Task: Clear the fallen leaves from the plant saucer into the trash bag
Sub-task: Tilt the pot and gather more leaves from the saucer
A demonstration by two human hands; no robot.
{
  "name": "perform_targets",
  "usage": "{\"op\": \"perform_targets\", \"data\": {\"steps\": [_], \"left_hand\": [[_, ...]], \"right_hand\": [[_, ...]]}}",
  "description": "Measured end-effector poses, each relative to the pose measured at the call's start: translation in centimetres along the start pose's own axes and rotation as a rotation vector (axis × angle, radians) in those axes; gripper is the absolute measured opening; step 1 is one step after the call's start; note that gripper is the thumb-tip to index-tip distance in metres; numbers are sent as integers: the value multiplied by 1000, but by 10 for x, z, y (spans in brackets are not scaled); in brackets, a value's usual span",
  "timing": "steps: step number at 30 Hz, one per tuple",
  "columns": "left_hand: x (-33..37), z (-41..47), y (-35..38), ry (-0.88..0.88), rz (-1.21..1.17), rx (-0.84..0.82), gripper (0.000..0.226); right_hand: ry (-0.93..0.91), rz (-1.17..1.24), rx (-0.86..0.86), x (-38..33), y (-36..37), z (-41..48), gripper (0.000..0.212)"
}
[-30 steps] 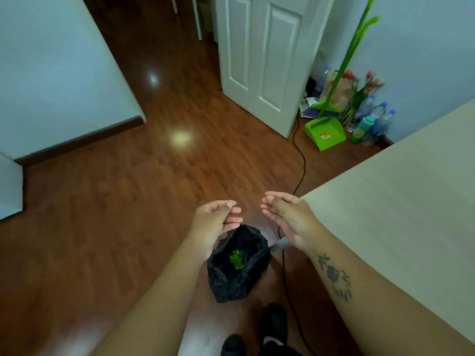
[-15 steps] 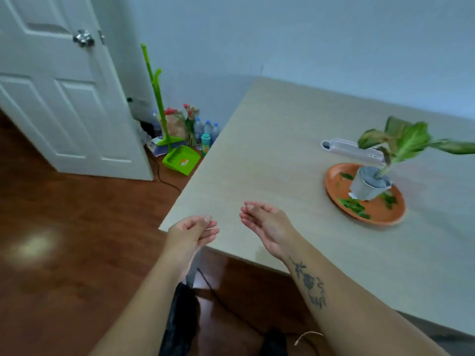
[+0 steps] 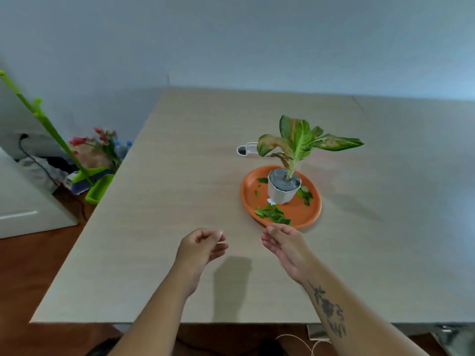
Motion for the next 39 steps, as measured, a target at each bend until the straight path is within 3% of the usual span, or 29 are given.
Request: {"op": "perform_targets", "data": {"steps": [7, 13, 17, 21, 29, 39], "left_hand": [[-36, 58, 54, -69, 107, 120, 15], [-62, 89, 79, -121, 155, 217, 11], [-75, 106, 94, -159, 172, 229, 16], [-75, 121, 103, -149, 204, 248, 18], [-83, 138, 102, -190, 131, 239, 18], [-74, 158, 85, -207, 166, 265, 20]], "right_hand": [[0, -229, 94, -38, -67, 81, 13], [-215, -778, 180, -85, -87, 112, 16], [-426, -1127, 56, -86, -66, 123, 14], [-591, -1349, -182, -69, -28, 134, 25], [-602, -1744, -547, -25, 17, 152, 67], [-716, -1937, -713, -16, -31, 124, 72]]}}
Point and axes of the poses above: each hand's wrist, its own z-axis towards the middle knuckle, its own y-axis out of the palm, x = y × z, the point moved 10 cm from there along z, towards the middle knuckle, and after that the axes turned 4 degrees about y, right-handed, at the moved point
